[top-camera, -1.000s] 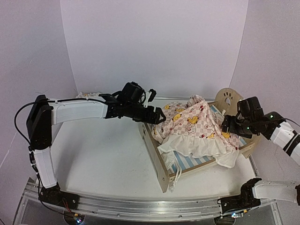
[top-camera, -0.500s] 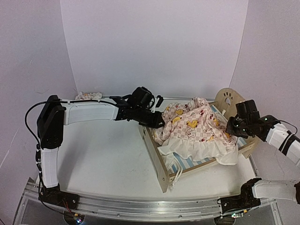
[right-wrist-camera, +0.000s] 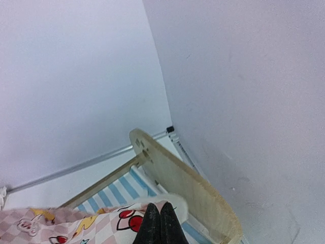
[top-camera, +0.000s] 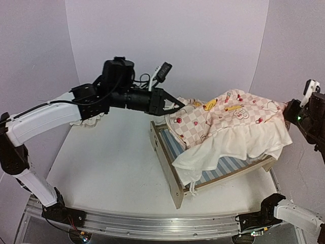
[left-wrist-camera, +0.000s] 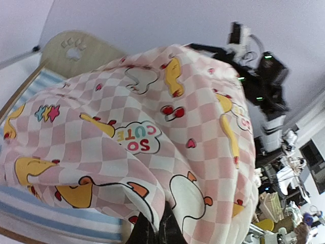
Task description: Set up the pet bed
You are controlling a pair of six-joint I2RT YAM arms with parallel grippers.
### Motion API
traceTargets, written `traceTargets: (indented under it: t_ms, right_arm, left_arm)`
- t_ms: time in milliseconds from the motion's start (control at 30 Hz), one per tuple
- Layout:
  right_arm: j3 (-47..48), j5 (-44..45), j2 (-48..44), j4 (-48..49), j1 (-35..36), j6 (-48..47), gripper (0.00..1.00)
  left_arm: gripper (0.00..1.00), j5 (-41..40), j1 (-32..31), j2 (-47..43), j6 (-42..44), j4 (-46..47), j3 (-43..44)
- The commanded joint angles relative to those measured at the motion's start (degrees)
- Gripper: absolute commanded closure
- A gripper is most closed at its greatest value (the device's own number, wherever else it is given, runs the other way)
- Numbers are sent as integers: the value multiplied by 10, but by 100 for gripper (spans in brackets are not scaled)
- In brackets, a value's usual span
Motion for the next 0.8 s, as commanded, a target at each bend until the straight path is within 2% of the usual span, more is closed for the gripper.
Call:
traceTargets:
  t_ms: [0, 133, 200, 267, 400, 500, 667, 767]
  right_arm:
    - [35, 97, -5, -25, -2, -17, 100]
    - [-11, 146, -50, -38, -2, 30, 100]
    - [-49, 131, -69, 3, -2, 11, 100]
    - [-56, 109, -50, 31, -2, -1, 100]
    - [-18, 144, 22, 64, -2, -33, 100]
    - [32, 155, 77, 86, -6, -66, 100]
    - [127, 162, 109, 89, -10, -97, 100]
    - [108, 163, 86, 91, -10, -101, 100]
  left_arm:
    - [100, 100, -9, -82, -37, 122, -60]
    - [100, 132, -27, -98, -30, 149, -103]
    - [100, 108, -29, -103, -17, 150, -118]
    - [100, 71, -28, -92, 1, 125, -107]
    - [100, 5, -26, -41, 50, 69, -32]
    - [100, -39, -7, 9, 82, 10, 64]
    - [100, -15, 32, 36, 101, -32, 180]
    - [100, 28, 31, 22, 108, -31, 177]
